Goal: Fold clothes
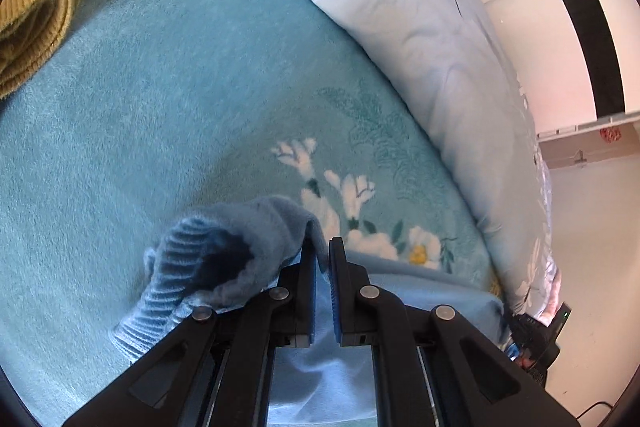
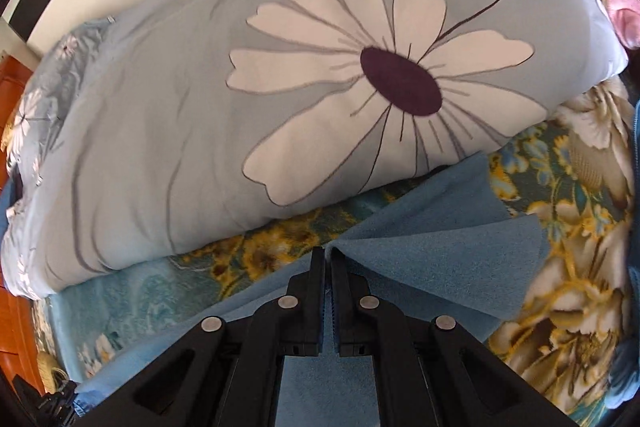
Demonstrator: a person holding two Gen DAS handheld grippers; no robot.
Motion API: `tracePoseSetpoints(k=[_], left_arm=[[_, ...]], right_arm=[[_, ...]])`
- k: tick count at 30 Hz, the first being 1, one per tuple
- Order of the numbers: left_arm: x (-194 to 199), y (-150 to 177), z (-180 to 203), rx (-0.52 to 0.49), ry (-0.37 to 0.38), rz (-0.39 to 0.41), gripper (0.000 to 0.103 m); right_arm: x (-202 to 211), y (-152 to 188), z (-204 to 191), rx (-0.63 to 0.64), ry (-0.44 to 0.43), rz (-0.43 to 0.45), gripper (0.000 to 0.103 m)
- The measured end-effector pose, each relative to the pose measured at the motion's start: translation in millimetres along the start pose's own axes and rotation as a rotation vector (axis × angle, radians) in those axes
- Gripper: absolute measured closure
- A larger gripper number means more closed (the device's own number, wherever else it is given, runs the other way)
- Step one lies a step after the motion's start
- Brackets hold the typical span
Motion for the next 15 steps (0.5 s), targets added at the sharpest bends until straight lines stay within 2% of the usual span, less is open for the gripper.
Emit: tracePoseSetpoints(k=[4, 6, 7, 8, 9, 10, 11, 13, 15], left_arm=[[2, 9, 5, -0.021, 0.008, -0.019, 0.095], [5, 13, 7, -0.029, 0.013, -0.023, 0.089], [7, 15, 8, -0.032, 0.015, -0.025, 0.075], [10, 17, 10, -0.043, 0.02, -0.02, 0.055], [14, 19, 12, -0.054, 0.024, -0.016, 0.045], [17, 22, 15, -0.059, 0.031, -0.012, 0.035], [22, 25, 16, -0.064, 0.045, -0.012, 0.034], [30, 31, 16, -0.068, 0.046, -0.008, 0.031], [40, 36, 14, -0.063, 0.043, 0.005, 0.024]], right_arm=[[-5, 3, 1, 0.018, 0.002, -0.005, 0.097], [-3, 3, -1, 0.033, 0.003, -0.001, 0.097], [-1, 3, -2, 0.039, 0.002, 0.003, 0.096], [2, 2, -2, 0.045, 0.002, 0.008, 0.093], [7, 2, -4, 0.052, -0.004, 0.019, 0.091], [13, 2, -6, 0.059, -0.015, 0.032, 0.083], [19, 1, -9, 0.066, -0.026, 0.046, 0.071], [29, 2, -14, 0.094, -0.034, 0.067, 0.061], [44, 4, -20, 0.117, -0.062, 0.096, 0.057]])
Point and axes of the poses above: each gripper's, at about its wrist camera, not at the fingertips, and x roughly against the way its jaws point, z to its right, y to its underside, the point moved 10 cm from there along -x, roughly the way its jaws point, and after that the axes turned 5 degrees about -y, right-handed, at the moved point
